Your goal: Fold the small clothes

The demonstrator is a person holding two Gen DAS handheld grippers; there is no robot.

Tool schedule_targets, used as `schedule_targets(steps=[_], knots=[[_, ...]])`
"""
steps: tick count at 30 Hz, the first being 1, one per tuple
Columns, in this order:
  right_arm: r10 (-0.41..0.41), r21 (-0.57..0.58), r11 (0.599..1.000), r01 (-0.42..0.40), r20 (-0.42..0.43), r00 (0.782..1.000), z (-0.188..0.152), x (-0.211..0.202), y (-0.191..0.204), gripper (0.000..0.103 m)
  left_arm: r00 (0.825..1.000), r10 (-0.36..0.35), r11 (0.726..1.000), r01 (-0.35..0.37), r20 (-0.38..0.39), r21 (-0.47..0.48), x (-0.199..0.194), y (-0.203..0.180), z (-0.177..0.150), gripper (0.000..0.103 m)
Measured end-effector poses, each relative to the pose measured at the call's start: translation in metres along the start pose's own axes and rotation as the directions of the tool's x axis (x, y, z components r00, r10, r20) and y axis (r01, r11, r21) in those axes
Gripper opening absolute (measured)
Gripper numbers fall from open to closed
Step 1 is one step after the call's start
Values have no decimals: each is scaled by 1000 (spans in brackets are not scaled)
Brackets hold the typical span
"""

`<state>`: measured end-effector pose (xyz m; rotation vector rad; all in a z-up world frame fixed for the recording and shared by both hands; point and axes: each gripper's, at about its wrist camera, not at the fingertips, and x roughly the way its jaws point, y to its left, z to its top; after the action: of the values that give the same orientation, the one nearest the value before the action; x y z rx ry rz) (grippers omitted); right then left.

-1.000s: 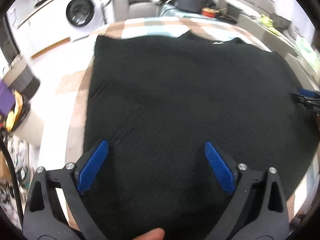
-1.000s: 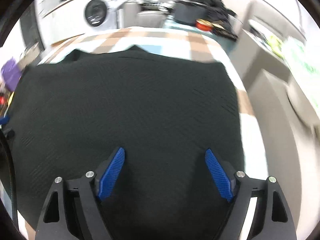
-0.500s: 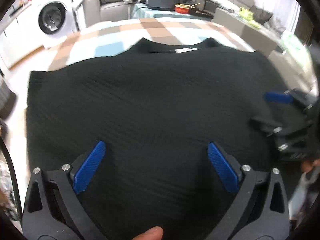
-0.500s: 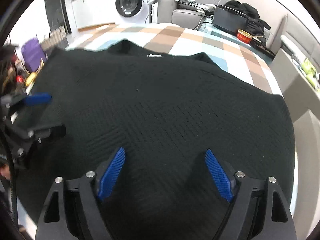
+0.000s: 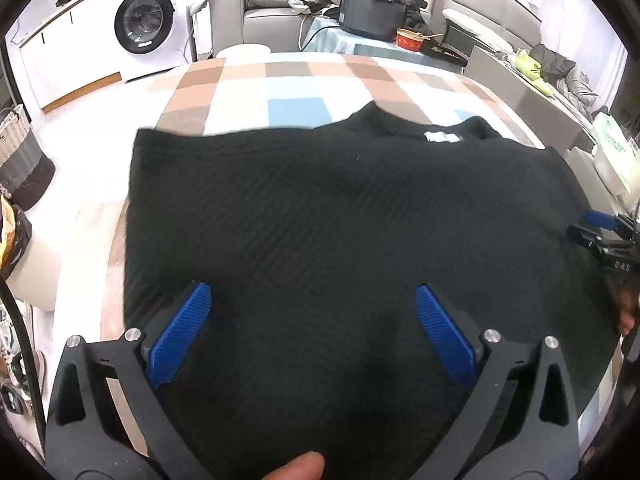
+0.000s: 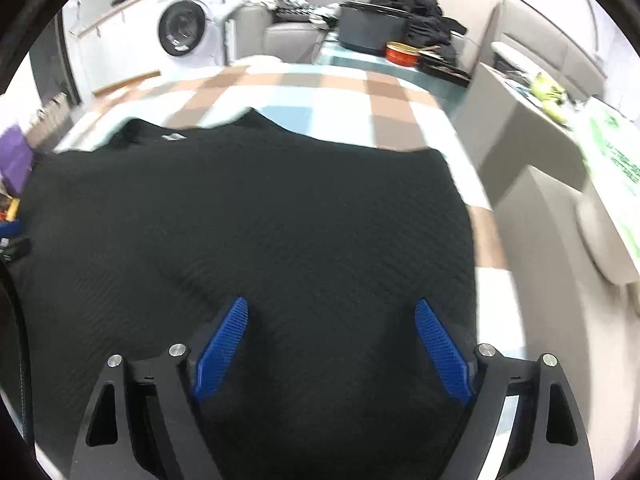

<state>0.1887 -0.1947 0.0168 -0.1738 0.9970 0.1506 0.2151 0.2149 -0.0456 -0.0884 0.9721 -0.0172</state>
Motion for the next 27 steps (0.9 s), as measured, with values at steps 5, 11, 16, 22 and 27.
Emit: schedule_targets(steps=[5,11,16,22,27], knots=[[41,-16,999,-40,49,998,25,3,31,88,1000,-18,1000,18,-3,3,20,-19,29,102],[74,-28,997,-72,58,996,51,28,64,88,1000,23,999,-22,-19,26,59,-26,52,102],[41,-108,993,-38,29,999,55,46,68,88,998,64,998,-64,-8,0,63,-7,57,102],[-88,79,993,88,-7,996,45,45,-13,88,999,53,997,-54,-7,-54,57,12,55,101],[-53,121,991,51,11,999,51,38,-16,88,999,-46,997,47,16,-61,53,-10,67,102]])
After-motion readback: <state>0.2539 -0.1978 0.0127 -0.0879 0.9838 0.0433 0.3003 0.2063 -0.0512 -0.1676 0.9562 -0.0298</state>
